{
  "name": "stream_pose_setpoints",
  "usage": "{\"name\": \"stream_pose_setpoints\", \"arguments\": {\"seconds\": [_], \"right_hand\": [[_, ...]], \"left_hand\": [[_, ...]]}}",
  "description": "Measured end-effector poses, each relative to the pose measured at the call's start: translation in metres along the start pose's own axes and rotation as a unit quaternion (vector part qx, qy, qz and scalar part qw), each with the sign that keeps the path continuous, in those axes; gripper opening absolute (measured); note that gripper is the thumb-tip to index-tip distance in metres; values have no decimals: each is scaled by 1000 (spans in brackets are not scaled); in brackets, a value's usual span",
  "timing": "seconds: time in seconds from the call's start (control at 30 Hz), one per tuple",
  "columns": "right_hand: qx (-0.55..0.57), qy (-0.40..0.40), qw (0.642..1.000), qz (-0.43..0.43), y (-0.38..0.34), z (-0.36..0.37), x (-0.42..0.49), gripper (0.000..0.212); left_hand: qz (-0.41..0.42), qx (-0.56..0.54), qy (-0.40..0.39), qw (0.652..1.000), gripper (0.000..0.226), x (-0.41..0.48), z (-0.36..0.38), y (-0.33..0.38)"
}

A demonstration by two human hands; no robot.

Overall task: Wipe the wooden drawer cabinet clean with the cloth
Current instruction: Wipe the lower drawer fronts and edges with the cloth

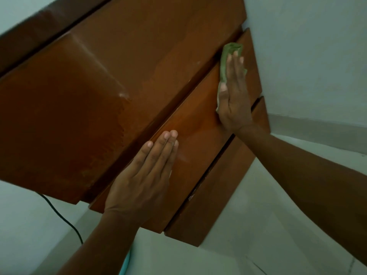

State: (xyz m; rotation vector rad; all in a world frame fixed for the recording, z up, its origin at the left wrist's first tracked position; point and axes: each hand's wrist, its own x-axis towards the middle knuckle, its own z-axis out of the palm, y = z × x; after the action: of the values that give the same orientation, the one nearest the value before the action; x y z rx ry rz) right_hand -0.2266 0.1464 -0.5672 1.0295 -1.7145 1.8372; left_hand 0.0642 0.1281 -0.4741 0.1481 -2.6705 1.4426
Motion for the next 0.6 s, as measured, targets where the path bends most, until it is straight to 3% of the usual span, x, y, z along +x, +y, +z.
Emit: {"name": "stream_pose_setpoints", "arguments": {"seconds": [0.13,0.23,0.4,0.5,0.6], "right_hand": [[-7,13,991,135,24,-12,15,55],[-18,31,983,182,26,-16,19,52],[27,58,943,328,5,-21,6,49],[49,40,949,310,-19,-32,-17,47],[68,-7,969,236,-52,-39,-41,46]], "left_hand": [[3,10,-13,1000,67,-1,0,0],[-1,5,-15,1000,66,-1,1,1],[-10,-5,-15,1000,65,-1,2,2],[-30,-78,-27,996,68,-6,2,13],[-42,-145,-53,987,71,-28,5,40]]}}
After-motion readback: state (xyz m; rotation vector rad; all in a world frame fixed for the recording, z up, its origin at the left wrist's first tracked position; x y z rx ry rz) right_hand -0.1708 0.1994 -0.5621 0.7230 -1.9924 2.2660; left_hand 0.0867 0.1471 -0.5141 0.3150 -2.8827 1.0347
